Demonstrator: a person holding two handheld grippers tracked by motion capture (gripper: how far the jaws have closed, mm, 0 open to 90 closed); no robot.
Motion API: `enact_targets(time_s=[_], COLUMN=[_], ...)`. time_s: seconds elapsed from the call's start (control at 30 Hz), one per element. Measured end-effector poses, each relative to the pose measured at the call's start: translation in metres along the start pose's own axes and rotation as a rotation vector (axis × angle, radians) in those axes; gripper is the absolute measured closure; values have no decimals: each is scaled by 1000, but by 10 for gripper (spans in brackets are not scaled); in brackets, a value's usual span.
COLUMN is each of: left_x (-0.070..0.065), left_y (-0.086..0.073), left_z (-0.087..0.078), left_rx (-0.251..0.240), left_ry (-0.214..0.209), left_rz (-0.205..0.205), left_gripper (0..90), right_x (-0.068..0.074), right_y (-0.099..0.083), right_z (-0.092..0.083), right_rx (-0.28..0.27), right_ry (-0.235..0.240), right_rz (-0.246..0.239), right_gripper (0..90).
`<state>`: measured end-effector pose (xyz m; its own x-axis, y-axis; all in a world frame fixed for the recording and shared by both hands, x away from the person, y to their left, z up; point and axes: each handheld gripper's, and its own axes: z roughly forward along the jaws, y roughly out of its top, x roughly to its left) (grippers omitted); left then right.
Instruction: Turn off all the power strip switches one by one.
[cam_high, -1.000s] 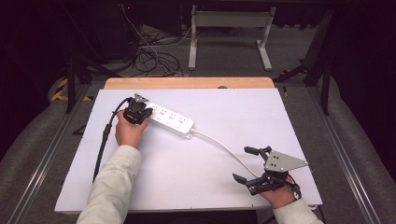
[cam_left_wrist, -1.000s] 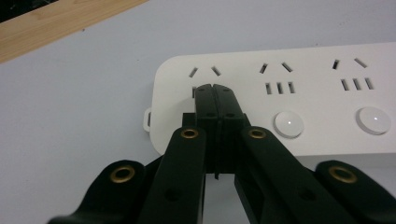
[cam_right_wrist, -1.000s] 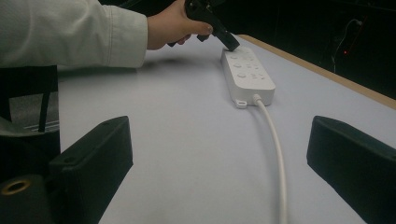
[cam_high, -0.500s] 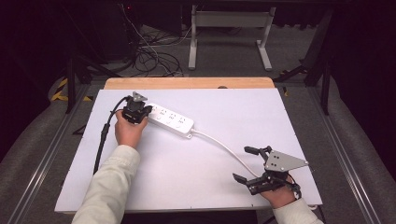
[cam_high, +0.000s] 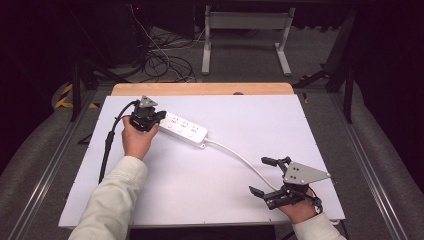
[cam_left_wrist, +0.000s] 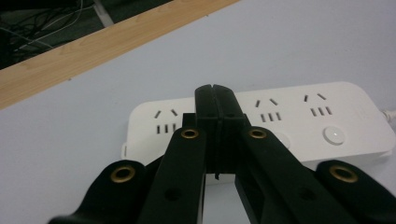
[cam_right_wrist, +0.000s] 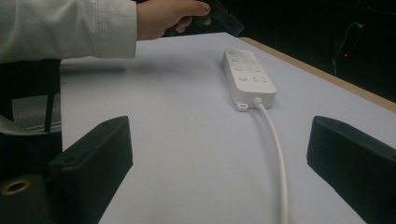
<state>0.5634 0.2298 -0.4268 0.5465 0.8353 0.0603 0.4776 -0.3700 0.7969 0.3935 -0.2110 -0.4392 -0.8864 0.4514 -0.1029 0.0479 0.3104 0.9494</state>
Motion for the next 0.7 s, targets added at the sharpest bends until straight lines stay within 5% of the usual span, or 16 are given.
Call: enact_targets(time_s=[0.7], left_x=[-8], left_y=[-20], left_z=[27], left_rx=[74], left_ry=[-25], left_rz=[-1], left_gripper=[900], right_x=[0], right_y=[0], right_z=[1], right_rx=[9], right_ry=[6], right_rz=[-2], right_gripper=[74])
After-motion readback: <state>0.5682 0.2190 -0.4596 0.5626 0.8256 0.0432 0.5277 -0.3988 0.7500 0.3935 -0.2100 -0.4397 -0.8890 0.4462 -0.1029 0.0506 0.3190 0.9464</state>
